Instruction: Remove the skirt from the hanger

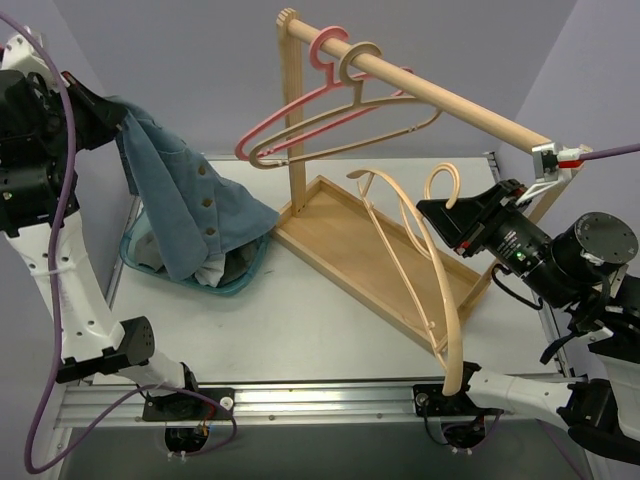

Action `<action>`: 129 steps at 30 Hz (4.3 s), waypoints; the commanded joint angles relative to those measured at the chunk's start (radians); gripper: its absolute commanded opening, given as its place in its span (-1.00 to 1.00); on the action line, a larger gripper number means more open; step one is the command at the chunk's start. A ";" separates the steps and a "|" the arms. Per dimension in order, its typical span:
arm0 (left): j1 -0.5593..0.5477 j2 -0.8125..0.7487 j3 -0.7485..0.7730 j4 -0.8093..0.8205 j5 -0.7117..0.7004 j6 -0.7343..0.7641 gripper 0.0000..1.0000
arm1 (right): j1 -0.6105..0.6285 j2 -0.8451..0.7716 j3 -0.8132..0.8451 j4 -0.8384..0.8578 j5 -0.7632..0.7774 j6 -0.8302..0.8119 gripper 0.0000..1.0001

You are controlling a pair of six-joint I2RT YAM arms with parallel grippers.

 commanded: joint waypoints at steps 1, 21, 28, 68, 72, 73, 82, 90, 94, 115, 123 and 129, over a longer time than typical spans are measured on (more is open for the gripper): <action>0.008 -0.063 0.089 0.189 0.041 -0.049 -0.95 | -0.004 0.011 -0.025 0.049 0.016 -0.019 -1.00; 0.006 -0.161 0.124 0.254 0.018 -0.070 -0.95 | -0.003 -0.004 -0.060 0.034 0.036 -0.007 -1.00; 0.008 -0.166 0.037 0.226 -0.011 -0.030 -0.95 | -0.003 -0.015 -0.080 0.034 0.039 0.003 -1.00; -0.101 0.205 -1.195 0.660 -0.005 -0.070 -0.95 | -0.004 -0.032 -0.203 0.068 0.025 0.067 -1.00; -0.104 0.337 -1.169 0.636 0.025 -0.064 -0.95 | -0.004 -0.033 -0.223 0.071 0.030 0.076 -1.00; -0.101 0.336 -1.178 0.646 0.035 -0.082 -0.95 | -0.004 -0.033 -0.234 0.071 0.030 0.079 -1.00; -0.110 0.138 -1.112 0.518 -0.076 -0.072 0.88 | -0.004 0.002 -0.257 0.075 0.039 0.095 -1.00; -0.210 -0.210 -0.962 0.404 -0.338 -0.121 0.88 | -0.006 0.054 -0.241 0.040 0.120 0.131 -1.00; -0.443 -0.342 -0.846 0.433 -0.470 -0.104 0.88 | -0.007 0.094 -0.224 -0.013 0.199 0.165 -1.00; -1.641 -0.148 -0.456 0.119 -0.651 0.140 0.92 | -0.046 0.172 -0.177 -0.115 0.438 0.303 -1.00; -1.736 -0.059 -0.459 -0.001 -0.925 0.019 0.88 | -0.047 0.160 -0.169 -0.121 0.426 0.311 -1.00; -1.736 0.020 -0.425 -0.082 -0.981 -0.017 0.93 | -0.047 0.130 -0.174 -0.122 0.414 0.326 -1.00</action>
